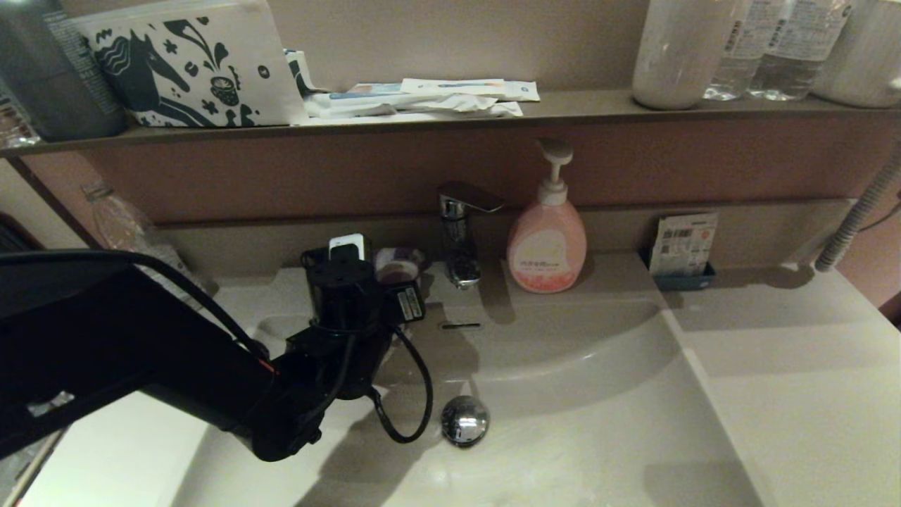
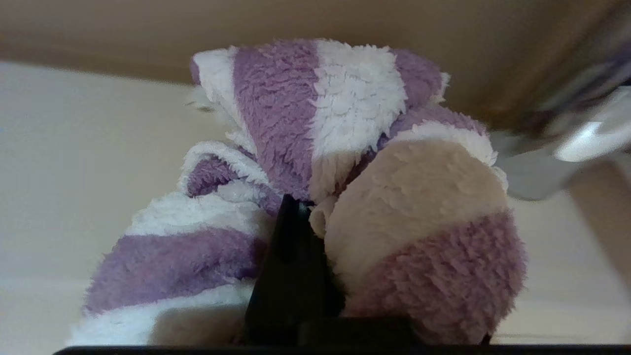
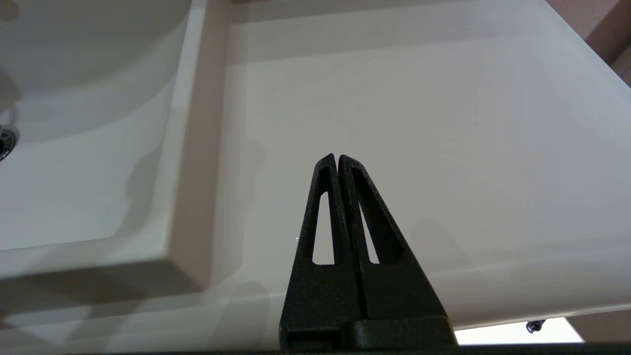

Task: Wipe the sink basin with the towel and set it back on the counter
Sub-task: Wipe the sink

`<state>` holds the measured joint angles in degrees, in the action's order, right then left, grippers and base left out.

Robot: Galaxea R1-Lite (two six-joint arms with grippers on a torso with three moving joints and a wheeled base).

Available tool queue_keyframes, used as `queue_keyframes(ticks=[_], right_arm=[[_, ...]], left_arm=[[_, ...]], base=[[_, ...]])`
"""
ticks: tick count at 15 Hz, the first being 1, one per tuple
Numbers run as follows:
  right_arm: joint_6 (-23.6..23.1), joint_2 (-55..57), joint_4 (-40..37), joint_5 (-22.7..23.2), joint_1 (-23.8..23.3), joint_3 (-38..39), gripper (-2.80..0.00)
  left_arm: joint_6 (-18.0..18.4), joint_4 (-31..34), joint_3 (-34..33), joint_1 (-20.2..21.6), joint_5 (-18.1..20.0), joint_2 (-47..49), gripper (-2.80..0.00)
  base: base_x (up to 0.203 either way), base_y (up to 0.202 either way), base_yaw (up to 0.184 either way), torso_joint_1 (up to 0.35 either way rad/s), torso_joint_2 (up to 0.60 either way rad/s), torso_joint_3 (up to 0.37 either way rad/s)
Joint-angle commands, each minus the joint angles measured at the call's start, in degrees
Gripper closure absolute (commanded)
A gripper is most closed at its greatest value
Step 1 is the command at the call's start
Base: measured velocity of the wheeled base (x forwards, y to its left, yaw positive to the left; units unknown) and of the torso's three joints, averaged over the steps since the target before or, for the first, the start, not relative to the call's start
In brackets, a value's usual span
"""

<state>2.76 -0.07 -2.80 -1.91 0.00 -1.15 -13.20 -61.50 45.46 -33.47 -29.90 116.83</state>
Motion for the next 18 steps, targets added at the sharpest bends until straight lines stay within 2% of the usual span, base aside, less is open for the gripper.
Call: queue_keyframes(ticks=[1, 5, 12, 15, 18], right_arm=[[-0.02, 0.07, -0.01, -0.02, 0.00, 0.00, 0.00], [0.06, 0.07, -0.01, -0.02, 0.00, 0.01, 0.00], [0.05, 0.07, -0.01, -0.02, 0.00, 0.01, 0.00], [0.03, 0.07, -0.03, -0.02, 0.00, 0.01, 0.00], [0.05, 0.07, -0.01, -0.02, 0.00, 0.00, 0.00]], left_arm=[[-0.12, 1.10, 3.13, -1.62, -0.42, 3.25, 0.00], [-0.31, 5.89, 8.85, -4.02, -1.99, 4.98, 0.00], [-0.43, 11.05, 13.60, -8.00, -4.81, 5.25, 0.00], [-0.51, 11.03, 12.64, -7.57, -4.91, 4.69, 0.00], [-0.81, 10.73, 7.38, -4.67, -3.57, 2.30, 0.00]], base=[[0.000, 0.000, 0.000, 0.000, 0.00, 0.000], [0.000, 0.000, 0.000, 0.000, 0.00, 0.000], [0.000, 0.000, 0.000, 0.000, 0.00, 0.000], [0.000, 0.000, 0.000, 0.000, 0.00, 0.000], [0.000, 0.000, 0.000, 0.000, 0.00, 0.000]])
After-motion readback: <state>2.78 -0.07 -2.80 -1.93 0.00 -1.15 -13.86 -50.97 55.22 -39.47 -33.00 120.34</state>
